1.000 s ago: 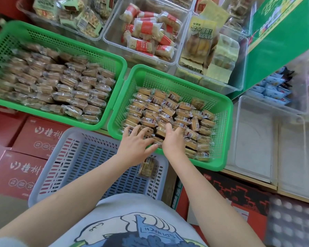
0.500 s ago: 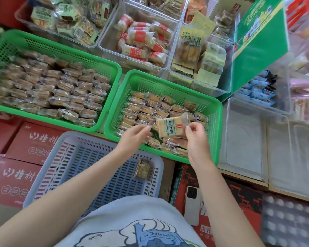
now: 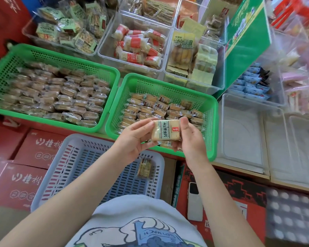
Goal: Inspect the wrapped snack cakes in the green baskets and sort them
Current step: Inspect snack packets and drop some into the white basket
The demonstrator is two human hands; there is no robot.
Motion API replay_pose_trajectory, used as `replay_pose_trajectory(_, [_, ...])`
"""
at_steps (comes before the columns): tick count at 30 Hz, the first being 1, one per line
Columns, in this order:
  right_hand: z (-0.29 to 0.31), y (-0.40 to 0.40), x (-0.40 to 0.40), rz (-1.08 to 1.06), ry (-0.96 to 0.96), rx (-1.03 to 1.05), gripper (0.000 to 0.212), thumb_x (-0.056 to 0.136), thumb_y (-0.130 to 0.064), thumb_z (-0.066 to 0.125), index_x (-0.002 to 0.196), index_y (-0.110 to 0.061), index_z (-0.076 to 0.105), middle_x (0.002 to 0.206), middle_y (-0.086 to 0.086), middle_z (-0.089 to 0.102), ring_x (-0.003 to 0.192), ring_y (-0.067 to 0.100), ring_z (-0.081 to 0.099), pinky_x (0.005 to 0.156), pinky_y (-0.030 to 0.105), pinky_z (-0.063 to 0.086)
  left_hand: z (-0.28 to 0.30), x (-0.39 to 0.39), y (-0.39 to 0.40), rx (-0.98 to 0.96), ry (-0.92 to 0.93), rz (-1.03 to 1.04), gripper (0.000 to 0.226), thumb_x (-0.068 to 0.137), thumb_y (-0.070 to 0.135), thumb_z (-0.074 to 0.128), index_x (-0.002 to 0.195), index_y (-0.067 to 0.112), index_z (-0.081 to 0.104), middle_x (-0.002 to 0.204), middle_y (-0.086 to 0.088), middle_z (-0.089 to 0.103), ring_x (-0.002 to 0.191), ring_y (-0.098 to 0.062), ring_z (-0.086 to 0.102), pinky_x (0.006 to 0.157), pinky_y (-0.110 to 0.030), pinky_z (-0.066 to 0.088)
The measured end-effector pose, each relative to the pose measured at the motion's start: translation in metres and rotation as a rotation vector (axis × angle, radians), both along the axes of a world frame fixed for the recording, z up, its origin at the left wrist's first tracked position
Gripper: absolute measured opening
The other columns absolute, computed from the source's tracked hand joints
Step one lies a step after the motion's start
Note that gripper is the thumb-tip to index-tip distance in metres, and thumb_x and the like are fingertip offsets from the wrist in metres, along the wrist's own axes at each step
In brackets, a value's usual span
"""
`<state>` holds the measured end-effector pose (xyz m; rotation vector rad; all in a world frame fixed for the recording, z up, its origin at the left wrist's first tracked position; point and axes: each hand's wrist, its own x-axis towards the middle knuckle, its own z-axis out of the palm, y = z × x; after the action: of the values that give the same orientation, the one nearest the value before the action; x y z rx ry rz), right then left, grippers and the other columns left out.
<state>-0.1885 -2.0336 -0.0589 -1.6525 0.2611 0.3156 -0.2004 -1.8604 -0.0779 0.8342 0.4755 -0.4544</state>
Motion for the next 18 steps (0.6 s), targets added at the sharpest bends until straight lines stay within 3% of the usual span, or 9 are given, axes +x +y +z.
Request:
replay_pose_trajectory(3, [0.003, -0.005, -0.008, 0.090, -0.120, -0.068, 0.054, 0.090, -0.052, 0.054, 0.081, 0.001, 0.056, 0.057, 0.002, 0.060, 0.046, 0.020, 0.054, 0.043, 0.031, 0.044, 0.000, -0.006, -0.003, 0.030, 0.115, 0.049, 0.026, 0.086, 0.015, 0.071, 0.112, 0.013, 0.072, 0.100, -0.011, 0.077, 0.080, -0.018, 0.074, 0.058, -0.028, 0.059])
replay_pose_trajectory(5, [0.002, -0.007, -0.013, 0.084, -0.129, -0.048, 0.047, 0.090, -0.048, 0.059, 0.080, -0.004, 0.048, 0.055, 0.002, 0.059, 0.045, 0.022, 0.054, 0.044, 0.032, 0.044, 0.000, -0.011, -0.004, 0.012, 0.161, 0.042, 0.027, 0.081, 0.017, 0.073, 0.108, 0.014, 0.073, 0.099, -0.010, 0.076, 0.079, -0.018, 0.073, 0.057, -0.027, 0.059])
replay_pose_trajectory(9, [0.002, -0.007, -0.022, 0.028, -0.098, 0.027, 0.034, 0.099, -0.043, 0.049, 0.091, -0.010, 0.050, 0.083, 0.022, 0.067, 0.060, 0.027, 0.060, 0.045, 0.032, 0.047, 0.002, -0.018, -0.003, -0.093, 0.184, 0.012, 0.031, 0.076, 0.022, 0.073, 0.106, 0.013, 0.072, 0.103, -0.007, 0.074, 0.087, -0.020, 0.069, 0.060, -0.026, 0.060])
replay_pose_trajectory(14, [0.003, -0.015, -0.027, -0.030, -0.304, -0.282, 0.024, 0.106, -0.026, 0.045, 0.084, -0.019, 0.051, 0.077, 0.006, 0.060, 0.068, 0.019, 0.061, 0.056, 0.032, 0.051, 0.007, -0.026, -0.001, -0.051, 0.050, -0.092, 0.018, 0.083, 0.021, 0.066, 0.099, 0.014, 0.067, 0.105, -0.008, 0.074, 0.094, -0.021, 0.070, 0.069, -0.032, 0.063])
replay_pose_trajectory(16, [0.000, -0.017, -0.028, -0.064, -0.461, -0.438, 0.024, 0.105, -0.022, 0.046, 0.084, -0.013, 0.053, 0.071, 0.002, 0.056, 0.062, 0.013, 0.052, 0.053, 0.027, 0.043, 0.010, -0.029, -0.004, 0.014, -0.007, -0.093, 0.004, 0.092, 0.016, 0.062, 0.091, 0.015, 0.058, 0.101, -0.008, 0.074, 0.089, -0.019, 0.072, 0.065, -0.032, 0.063])
replay_pose_trajectory(18, [-0.004, -0.015, -0.031, -0.098, -0.582, -0.557, 0.025, 0.105, -0.021, 0.047, 0.084, -0.008, 0.052, 0.065, -0.001, 0.052, 0.061, 0.013, 0.049, 0.049, 0.027, 0.037, 0.013, -0.032, -0.009, 0.132, -0.039, -0.079, 0.013, 0.100, 0.012, 0.056, 0.088, 0.016, 0.054, 0.095, -0.007, 0.073, 0.080, -0.017, 0.072, 0.058, -0.029, 0.060])
